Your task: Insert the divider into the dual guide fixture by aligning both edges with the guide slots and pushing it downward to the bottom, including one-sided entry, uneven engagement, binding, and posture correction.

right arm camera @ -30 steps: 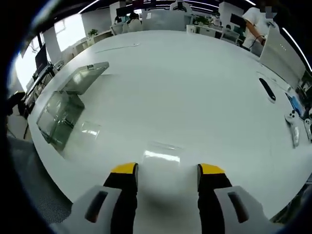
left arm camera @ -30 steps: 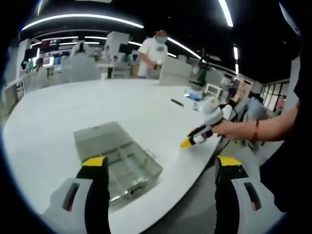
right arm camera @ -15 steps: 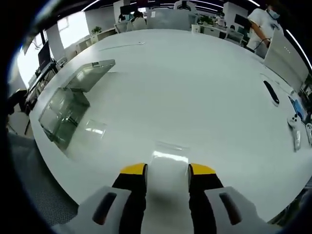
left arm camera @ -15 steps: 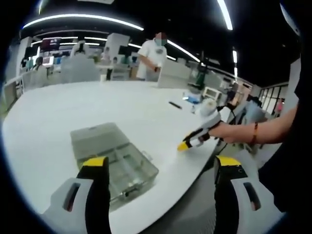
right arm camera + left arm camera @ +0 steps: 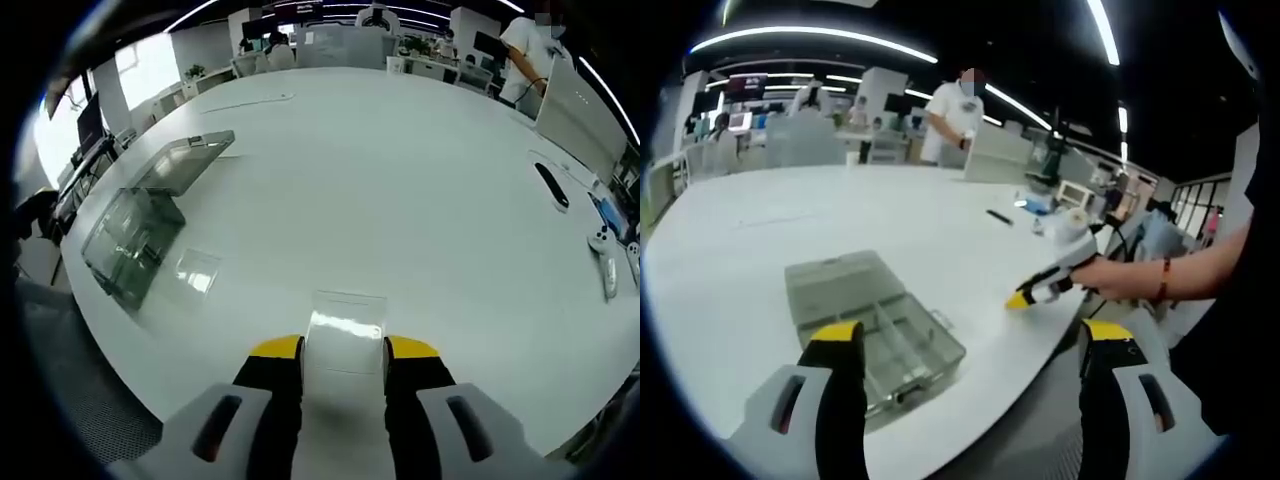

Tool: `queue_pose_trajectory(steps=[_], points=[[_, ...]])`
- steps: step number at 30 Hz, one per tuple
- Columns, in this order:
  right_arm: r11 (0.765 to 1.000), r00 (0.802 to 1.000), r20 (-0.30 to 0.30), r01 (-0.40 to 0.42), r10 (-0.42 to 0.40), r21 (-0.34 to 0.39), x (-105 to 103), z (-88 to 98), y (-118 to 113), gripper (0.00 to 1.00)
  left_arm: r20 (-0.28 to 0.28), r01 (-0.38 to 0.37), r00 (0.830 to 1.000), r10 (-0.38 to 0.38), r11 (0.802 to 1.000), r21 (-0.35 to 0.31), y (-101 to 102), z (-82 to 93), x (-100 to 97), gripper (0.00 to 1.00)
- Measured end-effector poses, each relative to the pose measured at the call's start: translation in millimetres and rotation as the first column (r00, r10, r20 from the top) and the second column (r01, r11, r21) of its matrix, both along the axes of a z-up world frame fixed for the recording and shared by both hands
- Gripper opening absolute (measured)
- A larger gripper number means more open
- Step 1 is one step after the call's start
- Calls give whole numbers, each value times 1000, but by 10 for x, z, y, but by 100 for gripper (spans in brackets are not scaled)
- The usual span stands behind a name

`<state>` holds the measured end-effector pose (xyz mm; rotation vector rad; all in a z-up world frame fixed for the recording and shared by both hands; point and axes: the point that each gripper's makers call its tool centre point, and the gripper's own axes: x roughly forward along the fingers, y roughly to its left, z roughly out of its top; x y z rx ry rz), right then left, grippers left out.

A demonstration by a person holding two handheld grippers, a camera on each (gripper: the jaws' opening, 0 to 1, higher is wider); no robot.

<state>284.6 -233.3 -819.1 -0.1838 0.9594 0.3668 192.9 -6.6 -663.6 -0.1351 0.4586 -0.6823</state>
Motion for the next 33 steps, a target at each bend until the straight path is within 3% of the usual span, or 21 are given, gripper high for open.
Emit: queue_pose_trajectory(steps=[12, 33], points=[[1000, 1000, 20, -20, 20, 2, -47, 64, 35, 27, -10, -7, 1000, 7, 1000, 0, -8, -11, -26, 86], [991, 991, 118, -71, 57, 111, -48, 434, 455, 27, -24, -2, 1000, -1, 994, -107, -65, 92, 23, 87]])
